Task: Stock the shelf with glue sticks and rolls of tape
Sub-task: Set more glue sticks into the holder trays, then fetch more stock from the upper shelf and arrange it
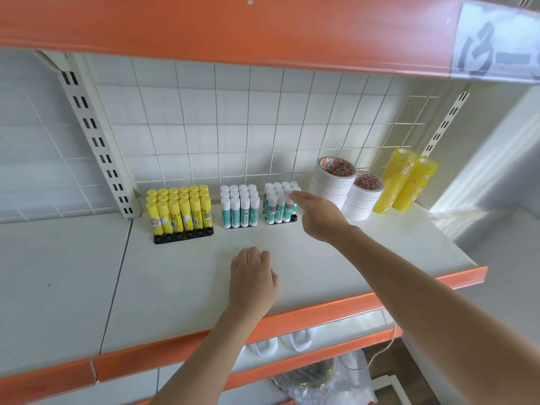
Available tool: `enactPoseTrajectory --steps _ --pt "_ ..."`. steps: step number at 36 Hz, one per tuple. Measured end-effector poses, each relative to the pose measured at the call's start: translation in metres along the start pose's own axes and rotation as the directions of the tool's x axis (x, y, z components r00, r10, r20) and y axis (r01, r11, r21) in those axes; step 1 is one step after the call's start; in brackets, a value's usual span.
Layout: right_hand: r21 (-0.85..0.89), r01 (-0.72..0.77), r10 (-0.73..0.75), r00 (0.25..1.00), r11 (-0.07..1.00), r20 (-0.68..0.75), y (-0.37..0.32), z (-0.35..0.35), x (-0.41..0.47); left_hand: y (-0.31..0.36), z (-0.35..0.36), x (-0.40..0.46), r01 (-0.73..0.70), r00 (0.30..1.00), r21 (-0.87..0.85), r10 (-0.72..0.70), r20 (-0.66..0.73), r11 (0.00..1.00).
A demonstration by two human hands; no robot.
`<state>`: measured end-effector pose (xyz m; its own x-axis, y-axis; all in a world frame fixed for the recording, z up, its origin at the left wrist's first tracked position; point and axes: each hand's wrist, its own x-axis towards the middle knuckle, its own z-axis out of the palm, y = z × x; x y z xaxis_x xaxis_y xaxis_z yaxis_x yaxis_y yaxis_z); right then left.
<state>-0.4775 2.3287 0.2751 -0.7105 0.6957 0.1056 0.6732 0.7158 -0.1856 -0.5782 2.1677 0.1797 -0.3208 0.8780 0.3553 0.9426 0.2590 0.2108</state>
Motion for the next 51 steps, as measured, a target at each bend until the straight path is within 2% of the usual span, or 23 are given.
enactPoseTrajectory --steps 5,12,14,18,21,27,31,37,46,48,51 --pt "-0.069 0.003 0.006 0.993 0.998 0.118 -0.005 -0.008 -0.002 -0.001 0.0 0.001 -0.002 1.0 0.012 0.002 0.029 1.0" --pt "-0.046 0.019 -0.016 0.997 0.999 0.069 -0.006 -0.018 -0.033 -0.002 -0.006 0.001 -0.008 0.993 0.018 0.006 0.118 1.0" --pt "-0.046 0.009 -0.005 0.996 0.999 0.091 -0.005 -0.023 -0.044 0.0 -0.015 0.002 -0.026 0.979 0.039 0.017 0.202 0.999" --pt "-0.064 0.038 -0.033 0.996 0.997 0.077 -0.006 -0.037 -0.063 0.0 -0.04 0.01 -0.052 0.901 0.116 -0.003 0.434 0.992" --pt "-0.04 0.069 -0.068 0.997 0.997 0.02 -0.011 -0.053 -0.08 0.006 -0.065 0.012 -0.013 0.871 0.097 -0.036 0.49 0.995" --pt "-0.015 0.159 -0.159 0.983 0.987 -0.093 -0.02 -0.085 -0.121 0.036 -0.127 0.0 0.011 0.941 0.064 -0.032 0.338 0.998" --pt "0.03 0.268 -0.256 0.943 0.963 -0.211 -0.024 -0.103 -0.154 0.059 -0.175 -0.022 0.019 0.973 0.04 -0.027 0.228 0.999" --pt "0.017 0.477 -0.416 0.783 0.879 -0.463 -0.035 -0.149 -0.19 0.096 -0.256 -0.048 0.022 0.999 0.031 -0.023 0.046 0.999" --pt "-0.167 0.557 -0.497 0.515 0.813 -0.699 -0.052 -0.228 -0.207 0.148 -0.352 -0.039 -0.043 0.977 0.067 0.056 -0.206 0.997" --pt "-0.157 0.589 -0.497 0.476 0.793 -0.726 -0.053 -0.244 -0.202 0.152 -0.37 -0.031 -0.049 0.967 0.082 0.068 -0.246 0.995" --pt "-0.135 0.599 -0.48 0.465 0.789 -0.744 -0.055 -0.268 -0.192 0.153 -0.392 -0.016 -0.055 0.955 0.104 0.082 -0.283 0.993"
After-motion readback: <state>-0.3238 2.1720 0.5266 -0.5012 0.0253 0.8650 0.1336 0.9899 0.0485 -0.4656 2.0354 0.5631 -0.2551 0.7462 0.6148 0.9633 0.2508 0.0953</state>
